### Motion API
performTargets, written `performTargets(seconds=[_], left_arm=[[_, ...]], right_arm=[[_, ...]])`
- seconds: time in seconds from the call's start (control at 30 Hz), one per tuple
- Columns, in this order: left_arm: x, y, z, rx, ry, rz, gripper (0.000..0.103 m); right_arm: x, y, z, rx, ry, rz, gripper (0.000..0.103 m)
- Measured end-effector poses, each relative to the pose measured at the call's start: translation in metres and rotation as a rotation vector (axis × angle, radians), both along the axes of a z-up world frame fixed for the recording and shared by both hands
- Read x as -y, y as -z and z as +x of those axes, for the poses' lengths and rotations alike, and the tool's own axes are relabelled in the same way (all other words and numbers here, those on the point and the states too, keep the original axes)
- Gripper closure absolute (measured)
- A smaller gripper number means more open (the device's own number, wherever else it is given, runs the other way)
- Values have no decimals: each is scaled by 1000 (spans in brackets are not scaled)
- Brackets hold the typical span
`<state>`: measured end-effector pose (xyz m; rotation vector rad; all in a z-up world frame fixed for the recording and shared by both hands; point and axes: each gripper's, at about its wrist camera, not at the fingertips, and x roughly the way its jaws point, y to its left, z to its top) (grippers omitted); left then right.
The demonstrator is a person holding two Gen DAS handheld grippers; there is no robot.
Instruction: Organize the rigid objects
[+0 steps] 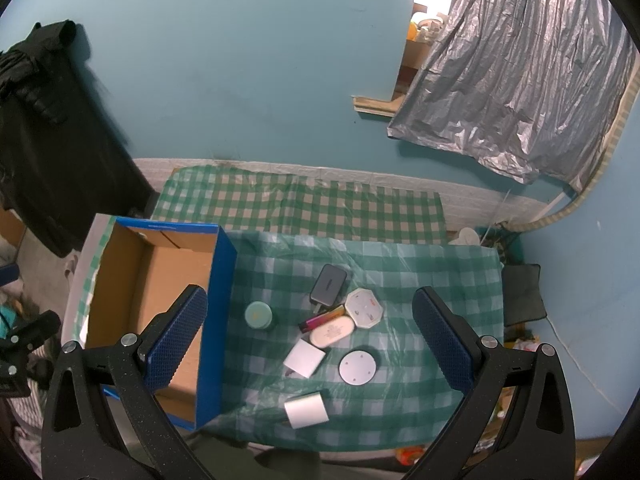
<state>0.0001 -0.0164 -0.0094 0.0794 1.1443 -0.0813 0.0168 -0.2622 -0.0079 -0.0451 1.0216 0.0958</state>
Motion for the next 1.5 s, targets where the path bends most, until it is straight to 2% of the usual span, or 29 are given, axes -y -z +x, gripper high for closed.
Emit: performTargets(seconds=[0.93,1.13,1.27,1.5], left_arm=[[-2,-4,-4,-16,-10,-3,2],[-16,9,0,-55,-41,12,2],[-29,19,1,-63,-57,57,2],[-67,46,6,-101,-130,104,2]], right_arm=[[-2,7,-5,-16,0,-2,2],[0,16,-2,-30,-4,7,2],[3,24,1,-38,-13,-11,2],[22,48,12,-108,-10,-2,2]])
